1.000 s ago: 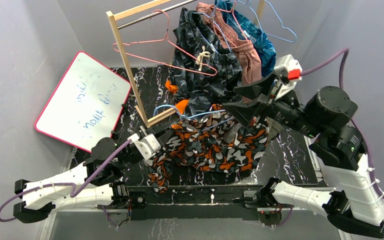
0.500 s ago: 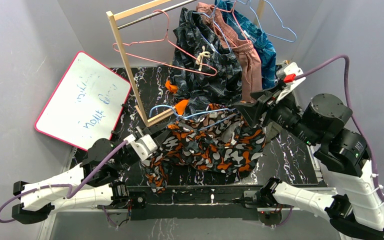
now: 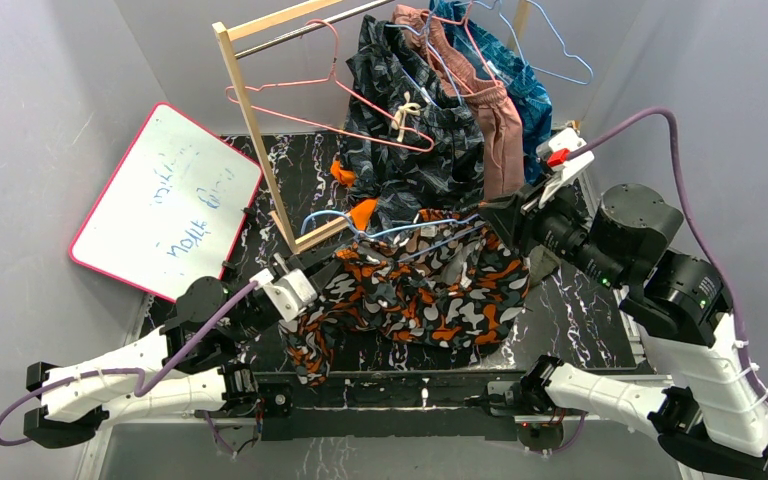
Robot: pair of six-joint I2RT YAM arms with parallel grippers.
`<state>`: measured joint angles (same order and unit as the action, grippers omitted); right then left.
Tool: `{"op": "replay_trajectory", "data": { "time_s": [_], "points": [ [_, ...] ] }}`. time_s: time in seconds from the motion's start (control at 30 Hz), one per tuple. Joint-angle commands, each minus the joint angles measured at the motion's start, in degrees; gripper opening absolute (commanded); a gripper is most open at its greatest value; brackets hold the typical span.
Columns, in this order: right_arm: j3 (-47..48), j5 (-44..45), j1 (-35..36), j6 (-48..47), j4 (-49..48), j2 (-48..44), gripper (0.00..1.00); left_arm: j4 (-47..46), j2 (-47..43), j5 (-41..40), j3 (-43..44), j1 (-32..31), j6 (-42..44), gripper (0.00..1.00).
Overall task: Place the shorts on the hanger
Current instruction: Hang the shorts on the hanger.
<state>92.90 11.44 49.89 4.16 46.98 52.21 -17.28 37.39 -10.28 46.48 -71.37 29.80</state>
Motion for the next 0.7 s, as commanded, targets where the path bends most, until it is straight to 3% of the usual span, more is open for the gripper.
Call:
{"op": "replay_trajectory", "data": {
  "time_s": [0.0, 0.13, 0.33, 0.67],
  "points": [
    [0.7, -0.8, 0.2, -0.4, -3.1, 0.3, 0.24, -3.6, -1.3, -0.4, 0.9, 0.0, 0.0, 0.00],
    [1.5, -2.2, 0.2, -0.3, -3.0, 0.8, 0.00, -3.7, -1.2, -0.5, 0.9, 0.0, 0.1, 0.00],
    [2.2, -11.1, 0.2, 3.0, -8.2, 0.7, 0.00, -3.2, 1.4, -0.3, 2.3, 0.0, 0.7, 0.00],
    [0.2, -28.0, 0.1, 19.2, -26.1, 5.0, 0.00, -9.4, 10.8, 1.0, 4.6, 0.0, 2.5, 0.00]
  ]
}}
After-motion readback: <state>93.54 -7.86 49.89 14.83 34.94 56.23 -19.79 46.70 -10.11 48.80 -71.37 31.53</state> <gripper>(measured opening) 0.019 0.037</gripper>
